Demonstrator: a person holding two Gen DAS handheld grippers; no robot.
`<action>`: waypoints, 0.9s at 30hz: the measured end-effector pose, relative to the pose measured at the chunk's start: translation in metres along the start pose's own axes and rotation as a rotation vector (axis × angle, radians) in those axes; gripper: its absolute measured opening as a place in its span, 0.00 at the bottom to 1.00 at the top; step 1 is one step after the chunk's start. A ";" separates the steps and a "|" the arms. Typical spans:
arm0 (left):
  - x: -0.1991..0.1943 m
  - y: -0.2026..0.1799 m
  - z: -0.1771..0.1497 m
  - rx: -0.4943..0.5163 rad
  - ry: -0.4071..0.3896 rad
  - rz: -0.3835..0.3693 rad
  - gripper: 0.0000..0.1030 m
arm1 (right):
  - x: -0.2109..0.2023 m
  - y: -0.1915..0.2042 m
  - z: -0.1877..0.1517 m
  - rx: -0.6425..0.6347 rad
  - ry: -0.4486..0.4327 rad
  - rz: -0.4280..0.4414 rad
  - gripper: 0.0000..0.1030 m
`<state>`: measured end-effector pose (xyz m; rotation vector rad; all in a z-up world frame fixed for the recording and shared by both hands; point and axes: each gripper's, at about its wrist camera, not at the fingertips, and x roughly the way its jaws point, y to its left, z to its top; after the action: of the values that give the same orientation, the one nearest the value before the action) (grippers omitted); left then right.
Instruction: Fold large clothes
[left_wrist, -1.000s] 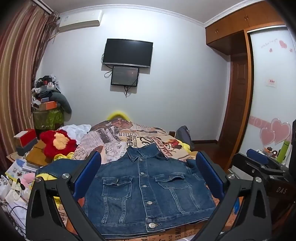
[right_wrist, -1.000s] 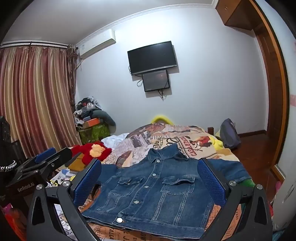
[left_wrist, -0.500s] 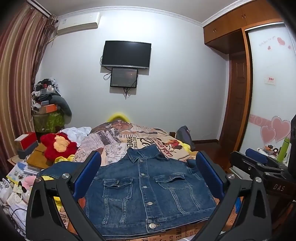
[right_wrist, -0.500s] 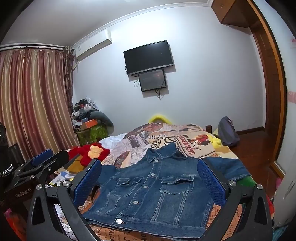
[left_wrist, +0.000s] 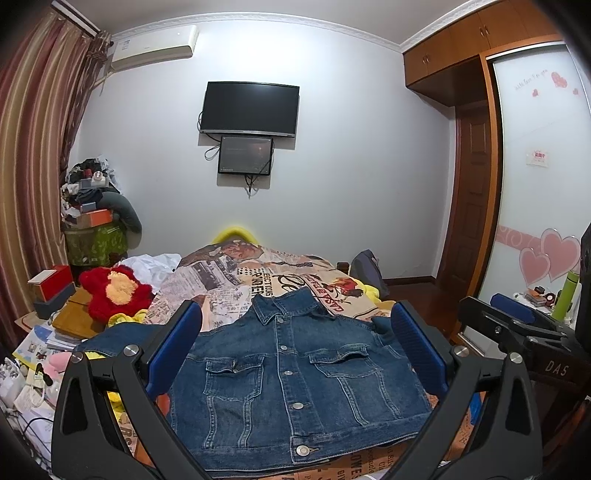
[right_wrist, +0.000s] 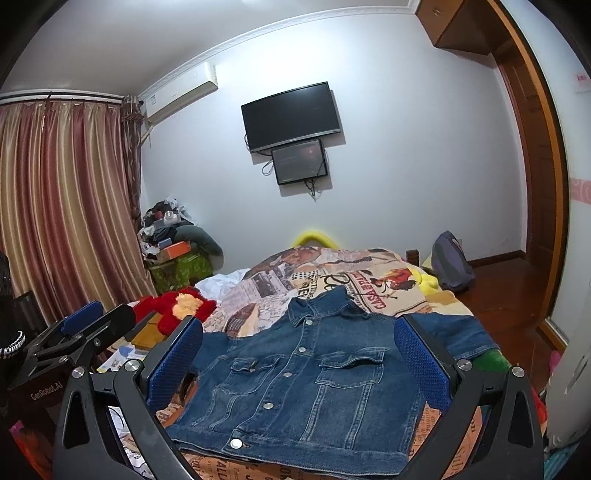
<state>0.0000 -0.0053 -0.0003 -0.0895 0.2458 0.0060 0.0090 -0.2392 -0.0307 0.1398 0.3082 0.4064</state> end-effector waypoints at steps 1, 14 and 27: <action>0.001 0.000 0.001 0.000 0.002 -0.001 1.00 | 0.000 0.000 0.000 0.001 0.000 0.000 1.00; 0.003 0.002 0.001 -0.011 0.005 0.001 1.00 | -0.002 -0.002 0.003 -0.008 -0.004 0.002 1.00; 0.006 0.005 -0.001 -0.021 0.014 -0.006 1.00 | -0.002 -0.001 0.004 -0.009 -0.003 0.004 1.00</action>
<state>0.0058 -0.0002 -0.0028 -0.1109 0.2595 0.0024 0.0089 -0.2414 -0.0270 0.1323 0.3030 0.4114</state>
